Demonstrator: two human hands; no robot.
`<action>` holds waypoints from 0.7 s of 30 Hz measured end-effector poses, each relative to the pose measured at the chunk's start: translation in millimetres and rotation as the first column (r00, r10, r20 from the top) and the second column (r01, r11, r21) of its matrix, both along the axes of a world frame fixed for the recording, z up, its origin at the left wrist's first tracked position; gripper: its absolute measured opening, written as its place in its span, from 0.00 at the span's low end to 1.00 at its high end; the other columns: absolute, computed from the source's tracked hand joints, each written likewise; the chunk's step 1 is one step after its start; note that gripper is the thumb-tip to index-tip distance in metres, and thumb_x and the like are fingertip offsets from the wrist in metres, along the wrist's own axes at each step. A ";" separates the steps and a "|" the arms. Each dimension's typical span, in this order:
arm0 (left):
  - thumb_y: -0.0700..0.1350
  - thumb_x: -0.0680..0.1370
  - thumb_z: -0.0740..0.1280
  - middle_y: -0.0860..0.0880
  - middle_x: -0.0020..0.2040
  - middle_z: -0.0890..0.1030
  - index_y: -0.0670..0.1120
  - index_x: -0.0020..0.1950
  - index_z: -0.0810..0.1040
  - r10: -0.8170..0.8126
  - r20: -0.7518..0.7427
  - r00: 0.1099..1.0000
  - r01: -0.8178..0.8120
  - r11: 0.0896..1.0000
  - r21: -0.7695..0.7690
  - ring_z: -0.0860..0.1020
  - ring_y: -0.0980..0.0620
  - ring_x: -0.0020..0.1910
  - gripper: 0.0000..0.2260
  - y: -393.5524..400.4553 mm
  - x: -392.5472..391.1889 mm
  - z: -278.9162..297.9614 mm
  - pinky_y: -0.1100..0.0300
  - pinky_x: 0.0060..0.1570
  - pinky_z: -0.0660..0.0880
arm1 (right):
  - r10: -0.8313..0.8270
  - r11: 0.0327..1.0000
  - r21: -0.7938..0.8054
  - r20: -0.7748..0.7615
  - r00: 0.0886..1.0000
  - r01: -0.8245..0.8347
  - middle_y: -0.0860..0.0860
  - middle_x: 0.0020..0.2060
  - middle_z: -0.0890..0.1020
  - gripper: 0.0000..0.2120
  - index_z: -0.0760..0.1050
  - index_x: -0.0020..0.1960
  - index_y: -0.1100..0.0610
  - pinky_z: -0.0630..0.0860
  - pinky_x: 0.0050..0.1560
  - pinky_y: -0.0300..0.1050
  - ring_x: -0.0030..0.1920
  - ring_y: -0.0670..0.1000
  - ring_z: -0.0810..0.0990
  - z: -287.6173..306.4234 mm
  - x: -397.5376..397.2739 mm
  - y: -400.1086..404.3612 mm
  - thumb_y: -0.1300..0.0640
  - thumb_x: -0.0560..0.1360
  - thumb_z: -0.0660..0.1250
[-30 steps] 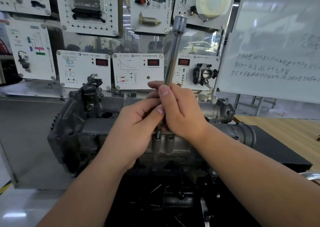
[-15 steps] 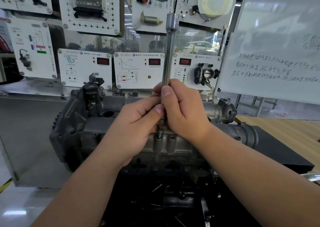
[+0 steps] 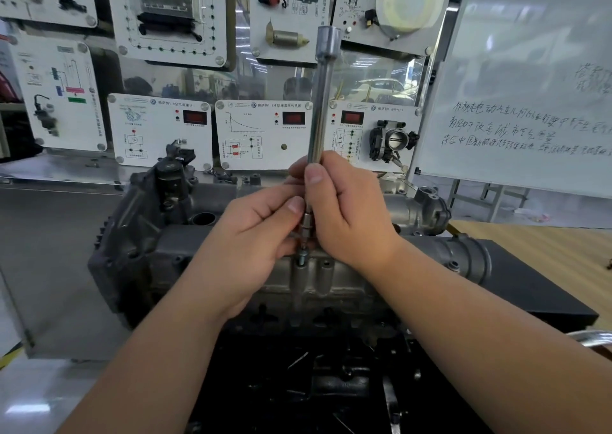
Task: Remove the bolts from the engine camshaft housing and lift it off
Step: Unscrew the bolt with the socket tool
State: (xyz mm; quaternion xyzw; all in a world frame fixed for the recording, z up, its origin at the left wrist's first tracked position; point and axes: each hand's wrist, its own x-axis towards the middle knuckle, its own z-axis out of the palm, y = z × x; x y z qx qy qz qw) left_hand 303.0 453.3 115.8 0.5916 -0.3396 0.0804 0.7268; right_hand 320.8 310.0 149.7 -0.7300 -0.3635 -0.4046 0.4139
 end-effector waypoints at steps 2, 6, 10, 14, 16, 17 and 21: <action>0.45 0.83 0.62 0.47 0.57 0.86 0.55 0.59 0.86 0.030 0.022 0.999 -0.030 1.000 -0.008 0.84 0.47 0.57 0.13 -1.4 -1.1 -0.5 0.54 0.53 0.82 | 0.018 1.000 -0.001 0.007 1.000 -0.018 0.50 0.40 0.84 0.22 0.78 0.52 0.68 0.77 0.41 0.48 0.41 0.49 0.82 0.0 -0.2 0.8 0.52 0.80 0.54; 0.54 0.77 0.70 0.41 0.49 0.86 0.53 0.55 0.86 0.170 0.075 0.983 -0.170 0.985 0.004 0.83 0.35 0.50 0.10 -5.2 0.9 -4.2 0.39 0.52 0.81 | 0.015 0.999 -0.041 0.048 0.999 -0.013 0.44 0.34 0.80 0.20 0.78 0.51 0.65 0.76 0.37 0.39 0.36 0.44 0.79 1.2 0.6 0.7 0.49 0.80 0.57; 0.53 0.70 0.77 0.41 0.46 0.86 0.50 0.49 0.85 0.197 0.020 0.980 -0.196 0.979 -0.049 0.85 0.41 0.47 0.11 -5.1 1.3 -2.0 0.39 0.51 0.83 | 0.040 0.999 -0.039 0.077 0.996 -0.037 0.49 0.33 0.79 0.20 0.79 0.48 0.67 0.76 0.34 0.45 0.34 0.48 0.78 0.7 0.6 -2.0 0.50 0.80 0.58; 0.47 0.79 0.69 0.44 0.53 0.86 0.53 0.55 0.86 0.078 0.021 0.997 -0.078 0.997 0.020 0.84 0.44 0.55 0.08 -0.3 0.8 -1.3 0.44 0.56 0.82 | 0.038 0.999 -0.011 0.029 0.999 -0.038 0.56 0.31 0.80 0.23 0.78 0.45 0.70 0.75 0.34 0.50 0.33 0.54 0.79 -0.6 3.3 -0.7 0.51 0.81 0.55; 0.46 0.81 0.63 0.45 0.56 0.86 0.52 0.59 0.85 0.020 -0.004 1.000 -0.020 0.999 0.031 0.84 0.46 0.57 0.12 0.5 -0.9 -1.4 0.51 0.54 0.82 | 0.047 0.999 0.002 0.003 0.999 -0.047 0.59 0.37 0.84 0.24 0.79 0.47 0.70 0.78 0.38 0.53 0.39 0.55 0.84 -2.4 4.5 -1.1 0.51 0.81 0.54; 0.46 0.82 0.62 0.46 0.56 0.86 0.51 0.59 0.85 0.014 -0.012 1.000 -0.014 1.000 0.022 0.84 0.47 0.58 0.13 0.2 -1.8 -1.1 0.52 0.54 0.82 | 0.053 0.999 0.011 -0.001 0.999 -0.053 0.58 0.41 0.86 0.24 0.79 0.49 0.70 0.80 0.41 0.53 0.43 0.53 0.85 -2.9 5.1 -1.6 0.52 0.81 0.54; 0.47 0.80 0.66 0.46 0.52 0.86 0.55 0.52 0.86 0.116 0.032 0.993 -0.116 0.993 -0.001 0.84 0.44 0.54 0.09 -3.5 -2.4 -1.3 0.40 0.55 0.82 | 0.067 0.998 -0.016 0.019 0.998 -0.066 0.52 0.47 0.85 0.22 0.80 0.49 0.67 0.82 0.48 0.52 0.49 0.52 0.85 -2.2 4.8 -0.8 0.53 0.81 0.53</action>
